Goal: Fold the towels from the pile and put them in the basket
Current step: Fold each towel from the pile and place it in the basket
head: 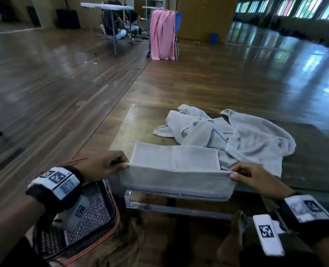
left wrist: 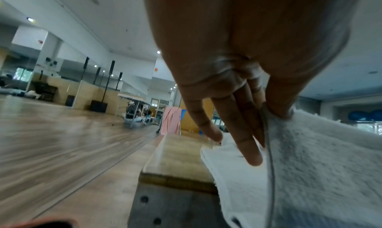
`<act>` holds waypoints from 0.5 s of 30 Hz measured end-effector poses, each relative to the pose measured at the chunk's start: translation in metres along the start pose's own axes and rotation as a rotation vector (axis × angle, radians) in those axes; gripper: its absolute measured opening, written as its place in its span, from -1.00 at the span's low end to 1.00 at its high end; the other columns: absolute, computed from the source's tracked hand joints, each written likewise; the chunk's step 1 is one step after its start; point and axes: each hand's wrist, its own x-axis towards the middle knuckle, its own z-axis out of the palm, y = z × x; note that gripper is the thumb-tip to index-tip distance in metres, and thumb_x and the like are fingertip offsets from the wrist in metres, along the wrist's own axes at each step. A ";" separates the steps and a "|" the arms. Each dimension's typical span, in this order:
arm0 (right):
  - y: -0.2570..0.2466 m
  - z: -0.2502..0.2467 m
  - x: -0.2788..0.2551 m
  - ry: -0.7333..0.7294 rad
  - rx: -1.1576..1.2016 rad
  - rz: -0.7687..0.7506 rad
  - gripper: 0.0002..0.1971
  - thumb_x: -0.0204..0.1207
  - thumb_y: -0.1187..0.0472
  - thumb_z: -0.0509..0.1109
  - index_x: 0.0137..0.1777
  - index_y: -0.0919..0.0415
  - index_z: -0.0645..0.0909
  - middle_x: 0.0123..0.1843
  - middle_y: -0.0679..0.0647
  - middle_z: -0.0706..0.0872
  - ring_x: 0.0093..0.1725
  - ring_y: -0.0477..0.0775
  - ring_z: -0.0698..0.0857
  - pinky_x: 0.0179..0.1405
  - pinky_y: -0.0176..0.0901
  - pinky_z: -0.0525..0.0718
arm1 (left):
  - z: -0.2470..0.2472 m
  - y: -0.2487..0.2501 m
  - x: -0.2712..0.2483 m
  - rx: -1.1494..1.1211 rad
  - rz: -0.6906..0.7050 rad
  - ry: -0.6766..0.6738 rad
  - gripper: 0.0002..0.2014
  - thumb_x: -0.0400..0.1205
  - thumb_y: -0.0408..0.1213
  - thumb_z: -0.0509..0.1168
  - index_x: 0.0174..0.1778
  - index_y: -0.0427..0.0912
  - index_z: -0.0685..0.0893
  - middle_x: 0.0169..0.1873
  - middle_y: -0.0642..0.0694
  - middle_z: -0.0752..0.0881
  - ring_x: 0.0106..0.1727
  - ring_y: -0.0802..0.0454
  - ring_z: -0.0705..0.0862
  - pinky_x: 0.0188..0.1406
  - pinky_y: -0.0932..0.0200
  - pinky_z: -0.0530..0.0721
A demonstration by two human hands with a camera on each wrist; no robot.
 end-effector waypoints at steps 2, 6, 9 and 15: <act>0.015 0.011 0.013 0.056 -0.014 0.029 -0.92 0.51 0.23 0.42 -0.15 0.02 0.67 -0.14 -0.01 0.77 -0.18 -0.23 0.70 -0.14 -0.40 0.60 | 0.006 -0.013 0.014 0.058 -0.028 -0.005 -0.95 0.65 -0.22 0.24 -0.13 -0.04 0.54 -0.26 0.05 0.65 -0.24 0.12 0.60 -0.21 0.18 0.56; 0.022 0.022 0.043 0.235 -0.256 0.028 -0.89 0.48 0.16 0.44 -0.20 -0.07 0.59 -0.19 -0.14 0.71 -0.16 -0.07 0.68 -0.16 -0.15 0.58 | 0.016 -0.037 0.049 0.207 -0.124 0.065 -0.98 0.66 -0.16 0.20 -0.07 0.06 0.51 -0.11 0.01 0.70 -0.11 0.01 0.64 -0.15 0.10 0.57; 0.018 0.024 0.063 0.269 -0.562 -0.061 -0.94 0.46 0.14 0.44 -0.10 0.06 0.64 -0.03 0.01 0.71 0.03 0.14 0.63 0.03 0.14 0.57 | 0.024 -0.053 0.072 0.391 -0.167 0.086 -0.92 0.66 -0.13 0.17 0.02 0.04 0.53 0.05 0.01 0.69 -0.02 0.00 0.62 -0.10 0.12 0.49; 0.022 0.022 0.081 0.244 -0.703 -0.108 -0.84 0.47 0.12 0.44 0.02 0.10 0.69 0.30 0.03 0.66 0.27 0.19 0.55 0.14 0.13 0.44 | 0.028 -0.065 0.090 0.577 -0.106 -0.034 -0.70 0.67 -0.11 0.16 0.31 -0.04 0.50 0.41 0.02 0.47 0.42 0.02 0.43 0.34 0.01 0.40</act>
